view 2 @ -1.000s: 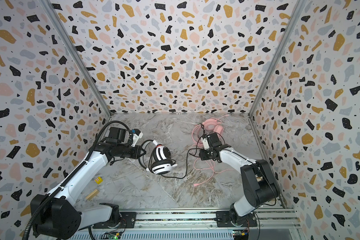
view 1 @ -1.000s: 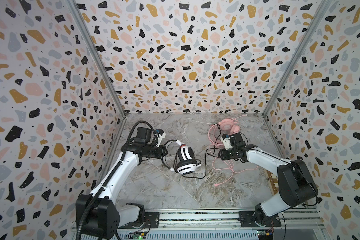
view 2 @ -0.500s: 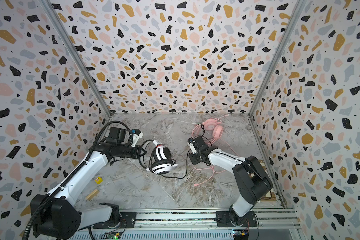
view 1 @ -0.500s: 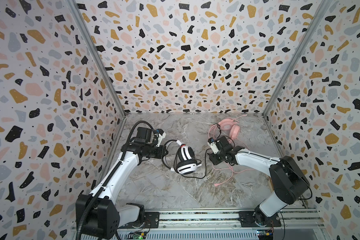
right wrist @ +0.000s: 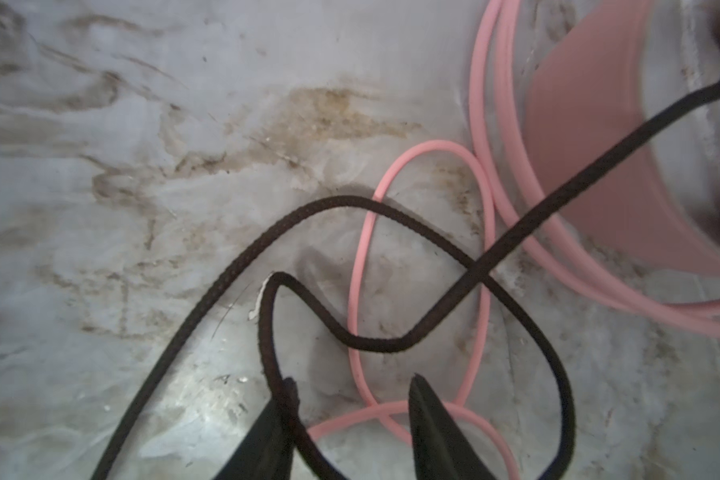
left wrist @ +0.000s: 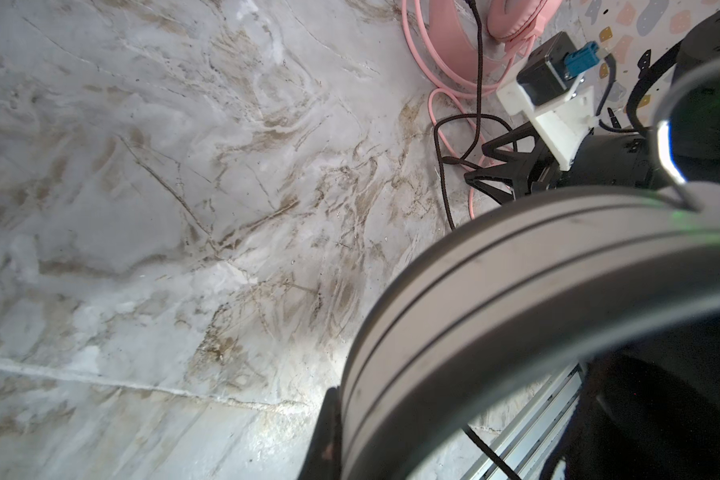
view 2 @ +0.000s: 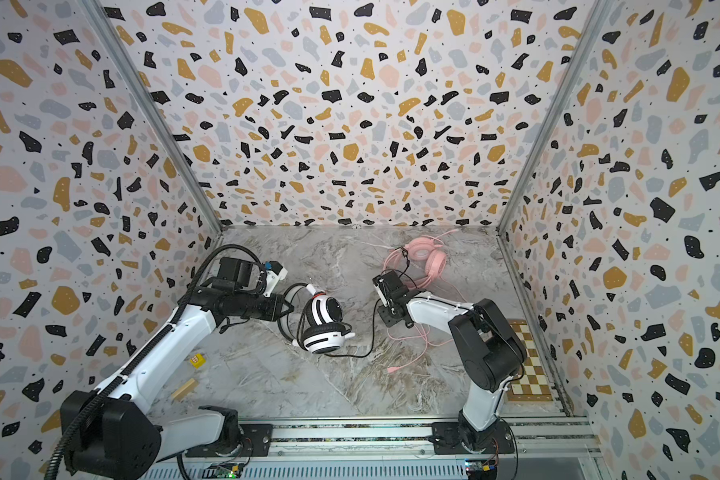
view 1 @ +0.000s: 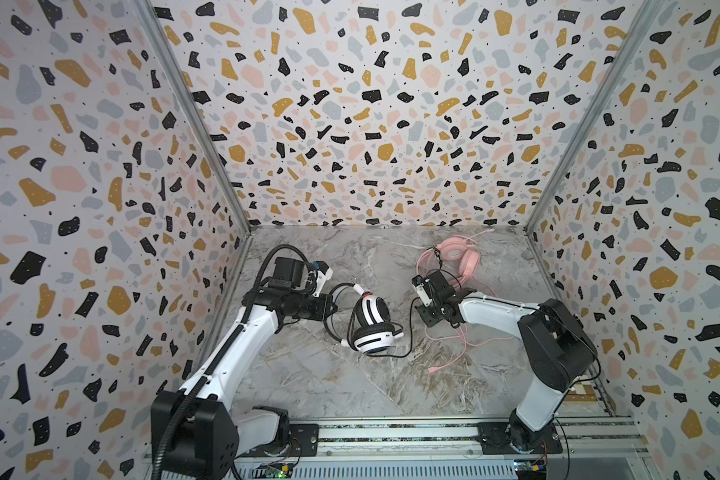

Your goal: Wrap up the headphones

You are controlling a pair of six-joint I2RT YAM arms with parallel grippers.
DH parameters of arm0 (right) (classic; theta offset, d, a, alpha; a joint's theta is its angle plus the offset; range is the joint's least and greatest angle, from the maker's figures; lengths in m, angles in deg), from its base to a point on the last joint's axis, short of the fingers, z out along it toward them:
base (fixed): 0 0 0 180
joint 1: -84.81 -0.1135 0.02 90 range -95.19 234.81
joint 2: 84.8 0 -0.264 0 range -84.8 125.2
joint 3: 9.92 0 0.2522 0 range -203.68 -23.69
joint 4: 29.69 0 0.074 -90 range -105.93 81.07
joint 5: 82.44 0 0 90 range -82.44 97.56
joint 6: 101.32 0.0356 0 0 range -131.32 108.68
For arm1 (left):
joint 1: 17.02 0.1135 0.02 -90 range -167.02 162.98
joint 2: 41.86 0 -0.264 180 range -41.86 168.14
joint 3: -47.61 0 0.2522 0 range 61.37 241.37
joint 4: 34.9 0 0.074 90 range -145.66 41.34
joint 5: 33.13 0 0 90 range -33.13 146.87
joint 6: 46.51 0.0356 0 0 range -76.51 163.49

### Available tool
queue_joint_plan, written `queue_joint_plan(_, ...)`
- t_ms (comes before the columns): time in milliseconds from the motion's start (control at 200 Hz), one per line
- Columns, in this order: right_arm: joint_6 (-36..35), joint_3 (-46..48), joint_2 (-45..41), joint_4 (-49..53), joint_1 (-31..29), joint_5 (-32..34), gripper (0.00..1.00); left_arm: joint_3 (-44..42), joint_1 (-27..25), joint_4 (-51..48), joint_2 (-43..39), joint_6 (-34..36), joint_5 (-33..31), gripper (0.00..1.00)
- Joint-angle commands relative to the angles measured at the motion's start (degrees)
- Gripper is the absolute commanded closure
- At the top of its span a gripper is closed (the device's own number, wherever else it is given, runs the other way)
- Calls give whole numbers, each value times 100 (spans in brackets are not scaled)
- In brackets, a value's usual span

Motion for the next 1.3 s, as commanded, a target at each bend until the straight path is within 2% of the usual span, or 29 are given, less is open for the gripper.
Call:
queue_joint_plan(0, -42, -100, -66, 136, -24, 161, 64, -30, 28, 173, -165, -59, 342, 100)
queue_joint_plan(230, 1, -278, -326, 177, 22, 283, 97, -7, 27, 216, -106, -76, 440, 100)
queue_joint_plan(355, 37, -757, -710, 201, 176, -115, 100, -21, 28, 185, -124, -21, 570, 100)
queue_joint_plan(481, 168, -1667, -778, 228, 571, -1002, 100, -67, 26, 202, -174, -12, 786, 100)
queue_joint_plan(771, 1129, -4706, 551, 276, 1576, -3075, 100, -311, -115, 208, -363, -164, 799, 100)
queue_joint_plan(901, 1413, -6993, 1567, 740, 1777, -3315, 100, -413, -507, 139, -344, -246, 472, 100)
queue_joint_plan(991, 1698, -8904, 2408, 1036, 1907, -3398, 100, -620, -721, 415, -344, -500, 315, 100)
queue_joint_plan(1031, 1942, -9335, 2626, 940, 1998, -3528, 100, -702, -823, 542, -335, -612, 242, 100)
queue_joint_plan(1096, 2420, -9231, 2602, 401, 2216, -3845, 100, -803, -993, 719, -304, -779, 37, 100)
queue_joint_plan(1151, 2750, -8670, 2335, -252, 2353, -4081, 100, -878, -1161, 880, -251, -897, -207, 100)
queue_joint_plan(1221, 2917, -8141, 2007, -860, 2414, -4184, 100, -976, -1307, 1028, -86, -1019, -508, 100)
queue_joint_plan(1291, 2928, -8105, 1875, -1128, 2413, -4219, 100, -1010, -1372, 1080, 165, -1079, -742, 100)
